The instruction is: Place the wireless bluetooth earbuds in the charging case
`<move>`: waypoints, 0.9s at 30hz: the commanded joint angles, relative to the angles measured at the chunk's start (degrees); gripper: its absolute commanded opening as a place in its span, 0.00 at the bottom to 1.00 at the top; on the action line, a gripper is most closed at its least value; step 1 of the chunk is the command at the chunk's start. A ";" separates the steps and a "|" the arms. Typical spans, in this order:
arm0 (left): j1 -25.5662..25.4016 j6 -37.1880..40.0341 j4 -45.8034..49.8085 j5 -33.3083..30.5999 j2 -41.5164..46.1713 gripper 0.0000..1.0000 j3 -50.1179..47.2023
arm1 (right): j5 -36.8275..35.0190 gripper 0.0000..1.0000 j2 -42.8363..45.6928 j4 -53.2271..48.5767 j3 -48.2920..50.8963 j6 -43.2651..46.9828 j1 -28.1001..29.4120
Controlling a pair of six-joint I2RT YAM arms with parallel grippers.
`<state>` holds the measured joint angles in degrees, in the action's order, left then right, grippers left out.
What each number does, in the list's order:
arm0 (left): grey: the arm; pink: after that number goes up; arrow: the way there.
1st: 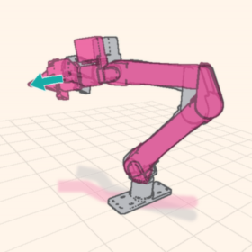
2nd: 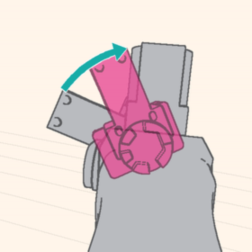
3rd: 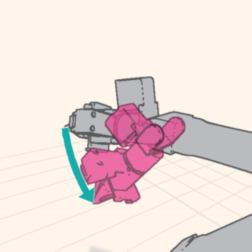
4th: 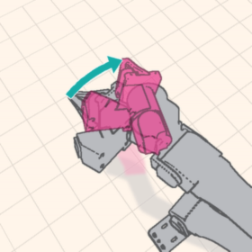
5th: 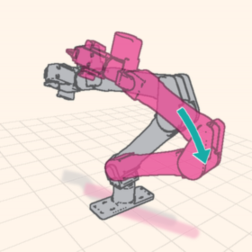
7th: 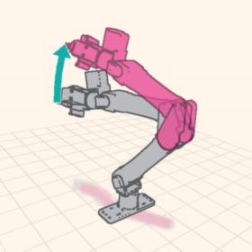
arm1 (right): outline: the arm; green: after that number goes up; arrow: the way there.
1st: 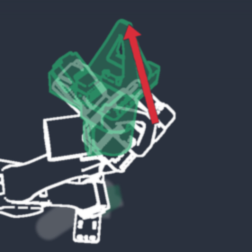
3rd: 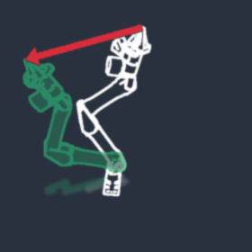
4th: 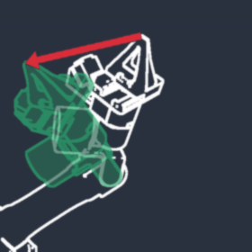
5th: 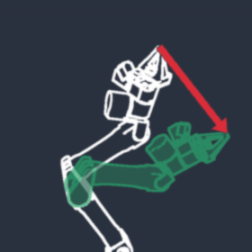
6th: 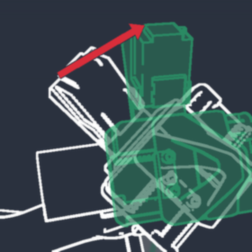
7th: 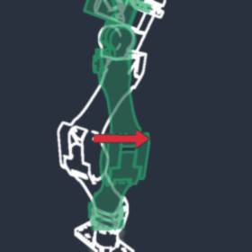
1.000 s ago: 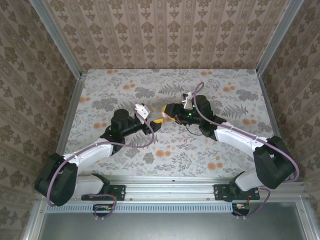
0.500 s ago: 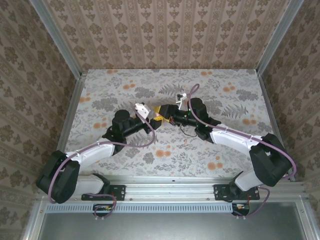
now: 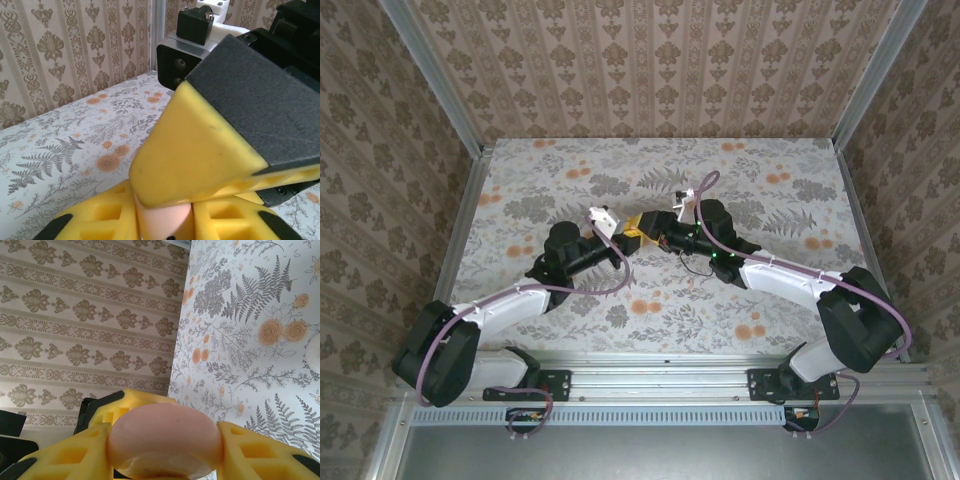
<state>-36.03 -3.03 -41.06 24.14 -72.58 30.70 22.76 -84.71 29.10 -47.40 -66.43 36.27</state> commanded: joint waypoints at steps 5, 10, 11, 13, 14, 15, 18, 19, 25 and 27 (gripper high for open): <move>1.41 -4.64 -3.41 1.44 2.09 0.14 0.57 | -2.95 0.59 6.94 -4.73 1.30 6.02 -0.06; 2.92 -7.18 -4.43 5.23 1.91 0.12 1.13 | -2.29 0.70 13.85 -10.30 2.00 15.32 -2.41; 3.41 -8.33 -5.41 6.18 1.91 0.12 1.01 | -2.29 0.71 15.62 -11.58 2.13 18.27 -2.99; 4.38 -10.96 -8.32 9.04 1.96 0.12 0.69 | -2.07 0.71 19.18 -12.05 3.12 25.67 -3.79; 4.65 -11.83 -9.92 10.31 1.91 0.11 0.47 | -1.86 0.71 21.02 -12.29 3.56 30.55 -3.84; 4.83 -12.43 -10.93 11.66 1.91 0.12 0.33 | -1.91 0.71 23.01 -13.28 3.84 35.60 -3.84; 5.00 -13.05 -11.77 16.36 2.24 0.11 0.59 | -0.11 0.74 26.98 -17.67 3.76 50.15 -4.00; 5.01 -13.34 -11.99 17.39 2.48 0.11 0.57 | 1.25 0.75 27.70 -19.59 3.51 54.61 -4.06; 5.09 -13.64 -12.94 24.17 4.74 0.10 0.81 | 15.15 0.72 26.86 -33.14 -1.26 76.57 -7.08; 5.09 -13.50 -12.40 25.76 5.37 0.10 1.11 | 20.86 0.72 24.80 -34.02 -2.93 77.54 -9.72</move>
<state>-31.35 -15.49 -51.11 44.12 -68.93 30.72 34.02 -58.11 1.37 -47.05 0.03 29.08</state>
